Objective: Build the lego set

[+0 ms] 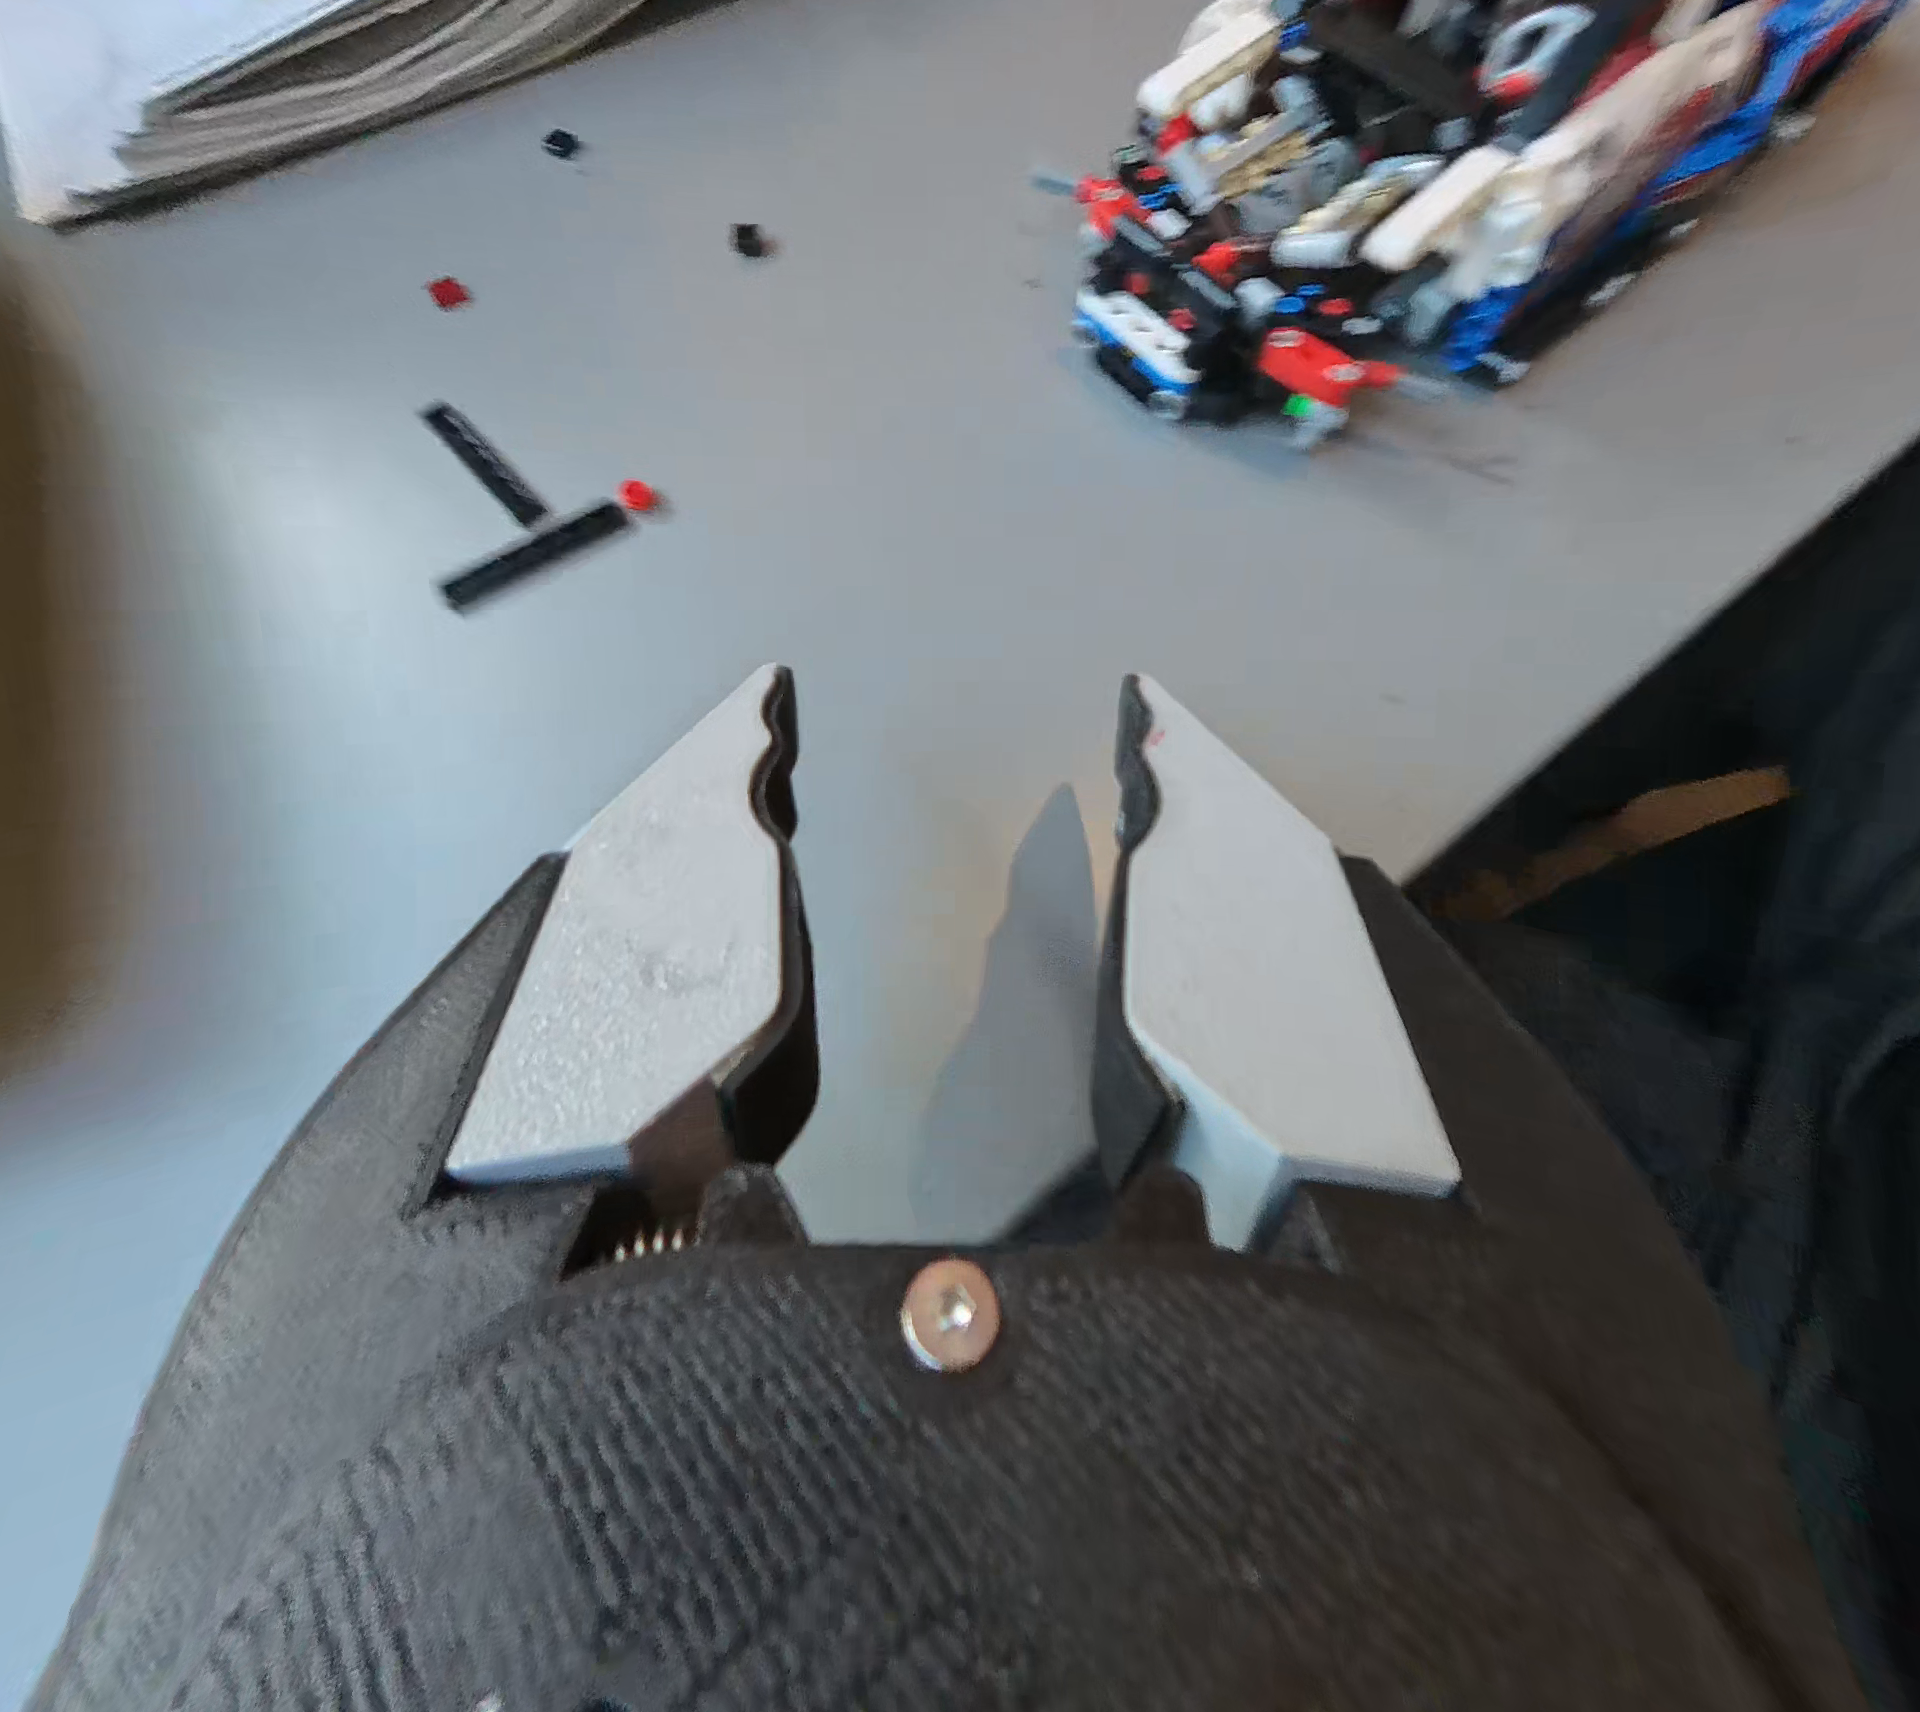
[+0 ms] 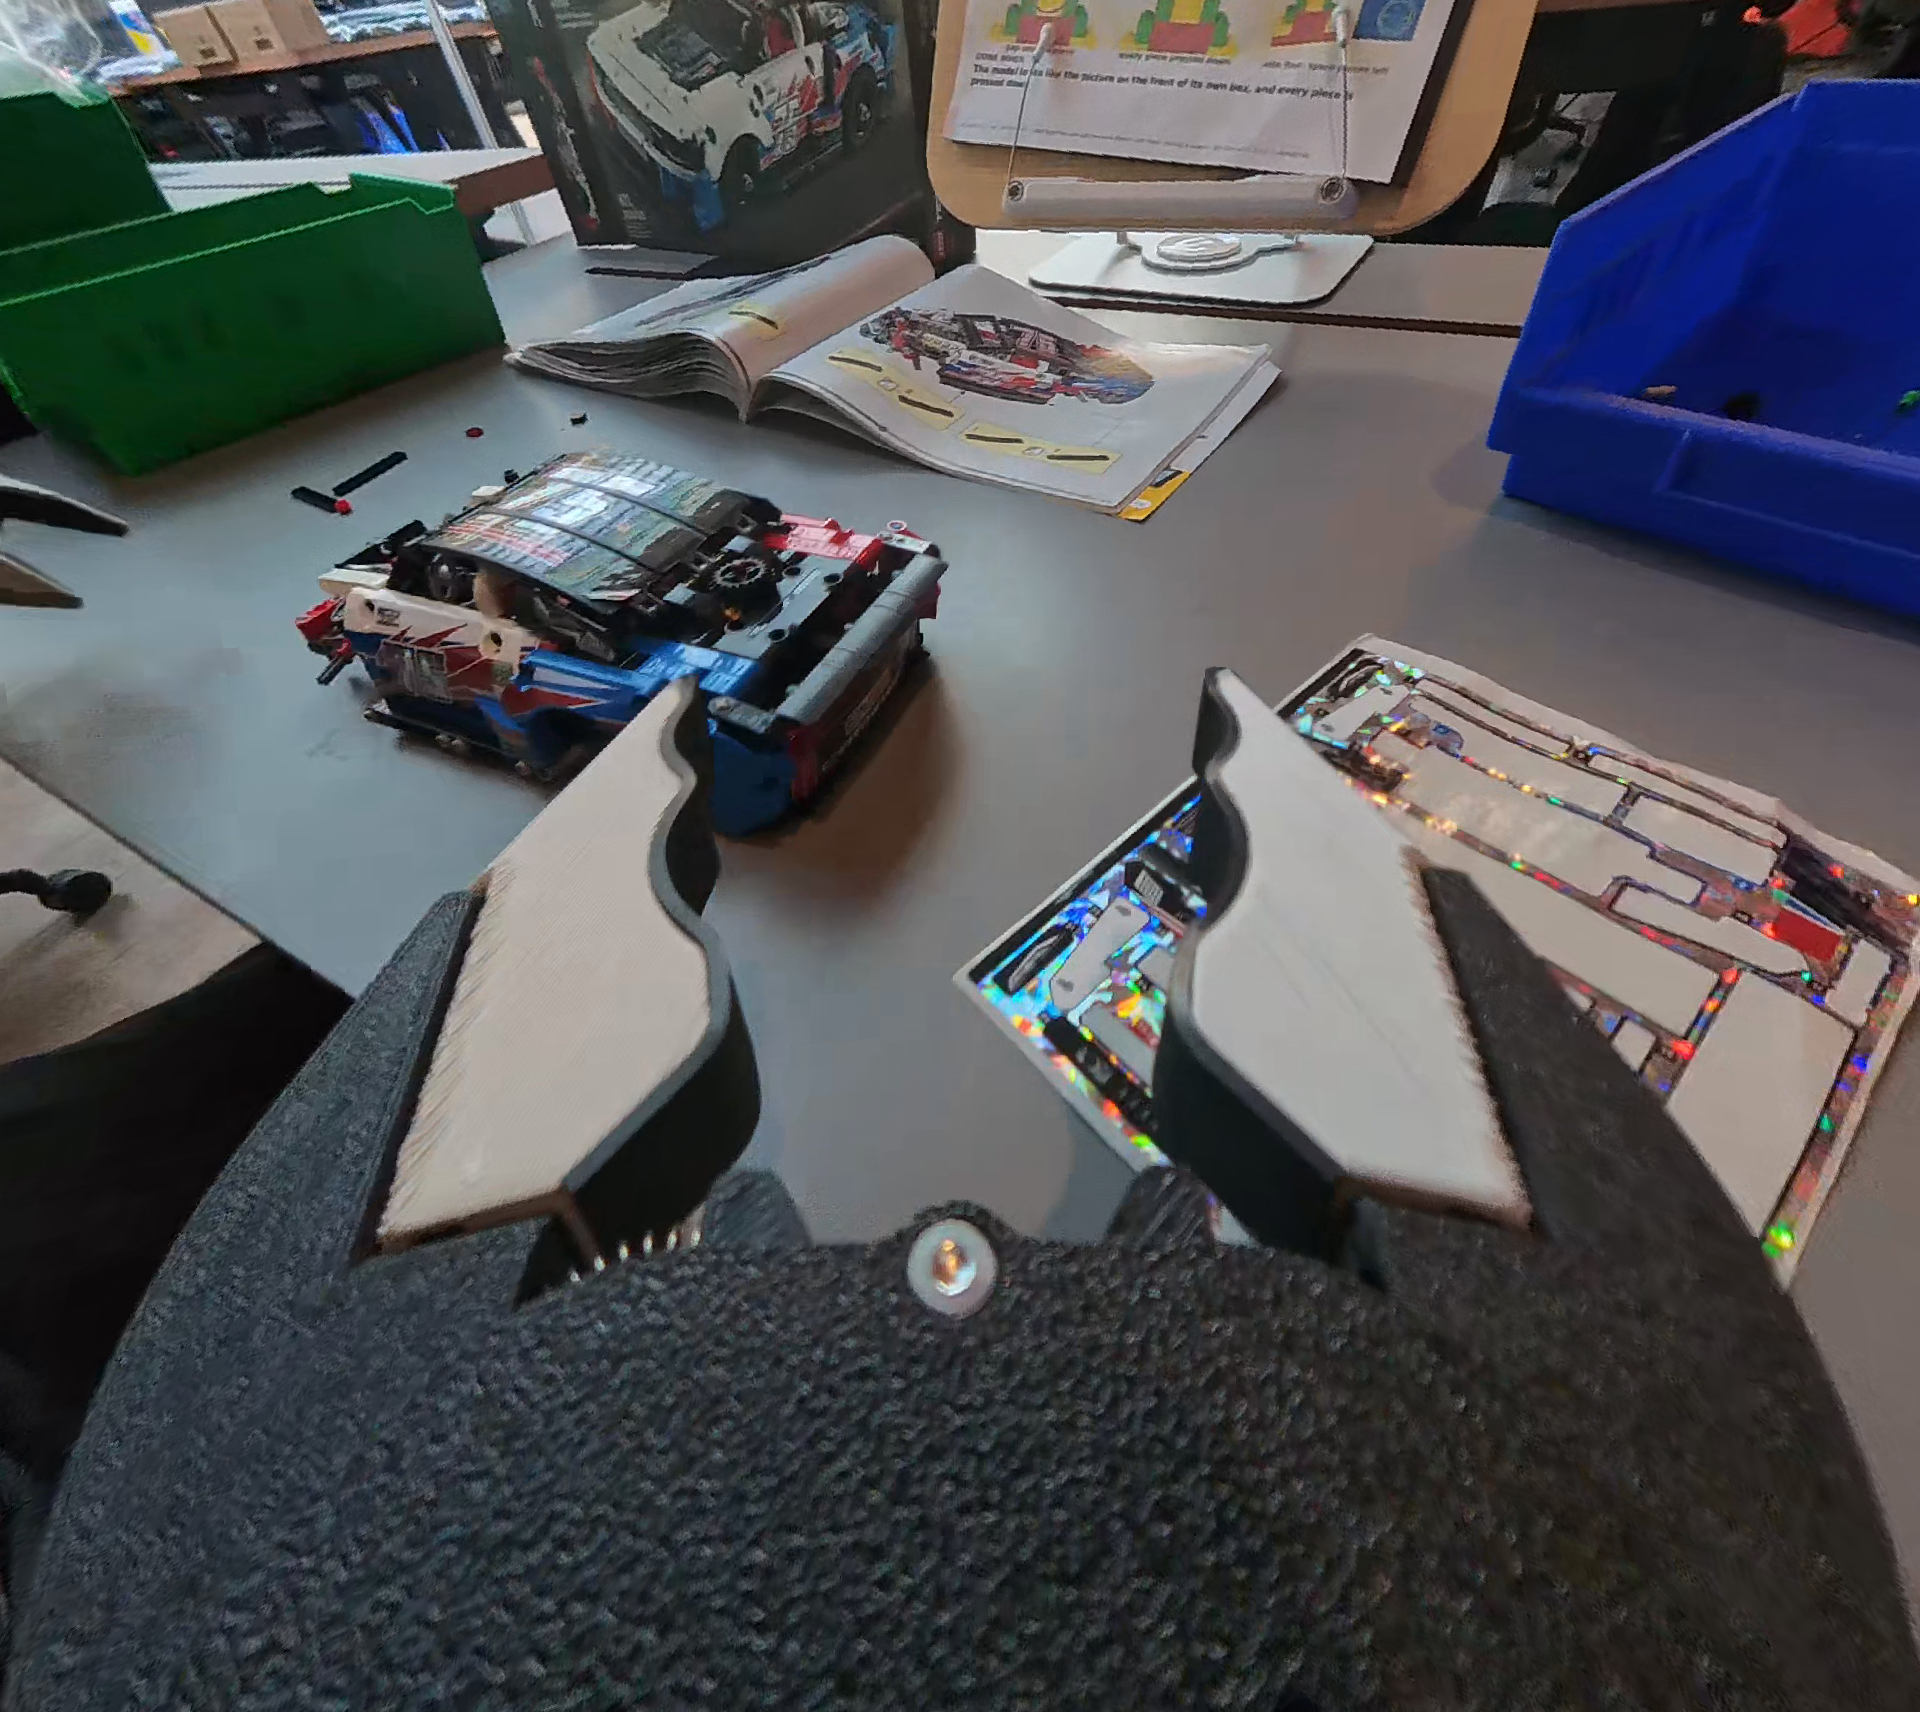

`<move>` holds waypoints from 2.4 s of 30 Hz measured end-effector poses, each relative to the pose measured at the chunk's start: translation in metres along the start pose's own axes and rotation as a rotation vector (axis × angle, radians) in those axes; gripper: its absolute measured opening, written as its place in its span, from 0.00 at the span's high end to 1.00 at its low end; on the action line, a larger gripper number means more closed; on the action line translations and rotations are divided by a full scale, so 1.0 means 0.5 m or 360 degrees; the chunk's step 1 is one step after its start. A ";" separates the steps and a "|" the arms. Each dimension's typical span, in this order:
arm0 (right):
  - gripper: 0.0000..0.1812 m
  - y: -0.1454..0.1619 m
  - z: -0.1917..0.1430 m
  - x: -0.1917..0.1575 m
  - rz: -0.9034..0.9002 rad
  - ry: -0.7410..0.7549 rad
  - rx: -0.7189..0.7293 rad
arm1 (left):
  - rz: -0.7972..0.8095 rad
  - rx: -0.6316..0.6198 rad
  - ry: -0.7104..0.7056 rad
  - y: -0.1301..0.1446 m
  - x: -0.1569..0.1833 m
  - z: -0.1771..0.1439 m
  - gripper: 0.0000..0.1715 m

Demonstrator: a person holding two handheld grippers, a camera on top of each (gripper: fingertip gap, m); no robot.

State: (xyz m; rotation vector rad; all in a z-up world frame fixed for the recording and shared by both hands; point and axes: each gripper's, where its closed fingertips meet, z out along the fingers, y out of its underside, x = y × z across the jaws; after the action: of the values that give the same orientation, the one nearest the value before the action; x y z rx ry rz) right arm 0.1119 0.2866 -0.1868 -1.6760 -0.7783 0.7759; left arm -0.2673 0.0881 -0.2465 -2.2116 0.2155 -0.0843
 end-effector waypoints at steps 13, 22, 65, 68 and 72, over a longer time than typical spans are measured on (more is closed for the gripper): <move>0.53 -0.060 0.108 0.046 -0.0330 -0.0100 -0.0072 | 0.0290 -0.0384 0.0300 0.008 -0.227 0.108 0.66; 0.58 -0.071 0.160 0.077 -0.0195 -0.0182 0.0019 | 0.0435 -0.0474 0.0461 0.018 -0.218 0.101 0.72; 0.80 0.123 0.025 -0.397 -0.0835 -0.0832 -0.0260 | 0.0000 -0.0190 0.1265 -0.061 0.454 0.063 0.98; 0.76 0.106 0.015 -0.397 -0.0283 -0.1013 -0.0246 | 0.0152 -0.0041 0.1154 -0.086 0.469 0.074 0.97; 0.81 0.068 -0.003 -0.395 0.0148 -0.1239 -0.0131 | 0.0288 0.0245 0.1166 -0.122 0.511 0.069 0.97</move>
State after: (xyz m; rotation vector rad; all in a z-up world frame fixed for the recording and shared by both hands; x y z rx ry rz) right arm 0.0039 0.1184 -0.1984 -1.4730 -1.2750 1.5163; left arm -0.0037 0.1041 -0.2231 -1.9123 0.7789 -0.7849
